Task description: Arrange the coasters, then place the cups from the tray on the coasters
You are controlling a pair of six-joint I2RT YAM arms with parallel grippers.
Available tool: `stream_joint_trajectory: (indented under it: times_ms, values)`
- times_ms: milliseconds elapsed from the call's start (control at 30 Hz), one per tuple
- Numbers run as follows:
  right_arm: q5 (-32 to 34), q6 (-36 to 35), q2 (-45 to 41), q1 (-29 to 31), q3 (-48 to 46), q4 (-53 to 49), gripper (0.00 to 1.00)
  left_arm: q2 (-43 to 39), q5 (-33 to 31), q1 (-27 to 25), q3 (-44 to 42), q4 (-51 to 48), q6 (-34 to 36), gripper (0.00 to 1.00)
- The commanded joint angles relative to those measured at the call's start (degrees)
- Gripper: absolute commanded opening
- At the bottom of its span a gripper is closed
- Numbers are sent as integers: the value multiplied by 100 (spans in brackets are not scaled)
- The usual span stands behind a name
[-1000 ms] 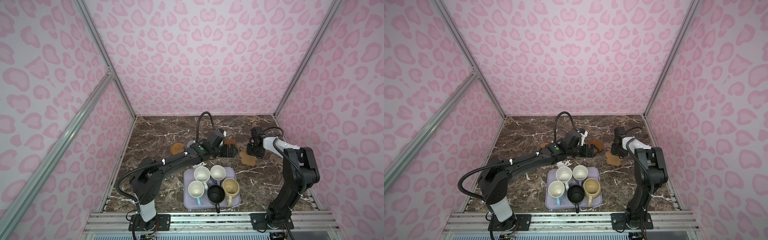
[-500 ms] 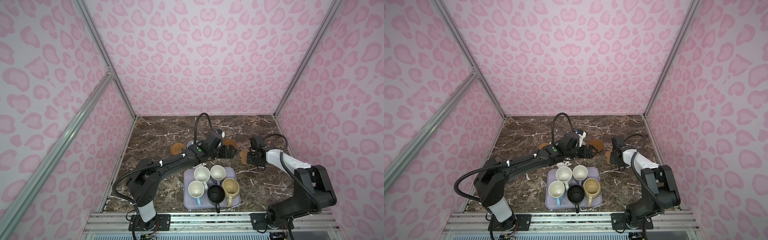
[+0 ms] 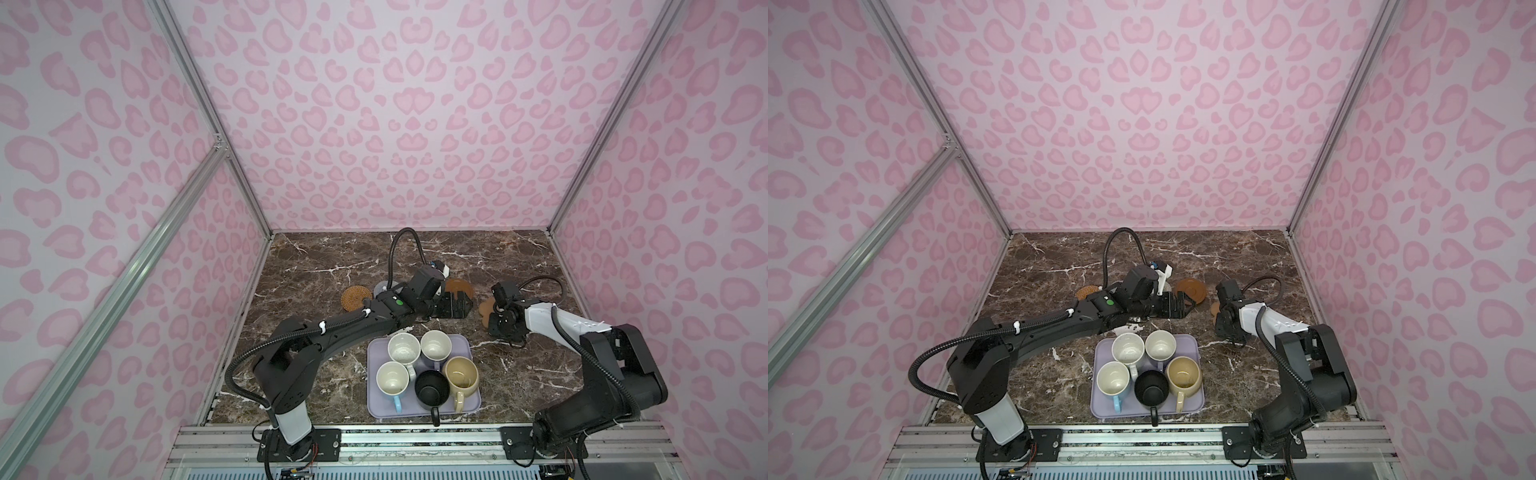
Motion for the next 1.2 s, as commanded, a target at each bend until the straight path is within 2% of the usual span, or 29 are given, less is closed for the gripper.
stream_joint_trajectory:
  times_ms: [0, 400, 733, 833, 1000, 1167]
  values:
    - [139, 20, 170, -24, 95, 64, 50, -100, -6, 0, -30, 159, -25, 97]
    - [51, -288, 611, -420, 569, 90, 49, -120, -74, 0, -52, 142, -19, 97]
    - [36, -429, 1099, -438, 1017, 119, 48, -93, -75, 0, -38, 120, -20, 97]
    - [223, -430, 1200, -451, 1091, 37, 48, -126, -109, -3, -61, 116, -12, 97]
    - [322, -287, 1006, -473, 971, -170, 47, -128, -110, -3, -65, 118, -27, 97]
    - [197, -227, 404, -587, 708, -97, 52, -167, -111, 1, -105, 132, -40, 97]
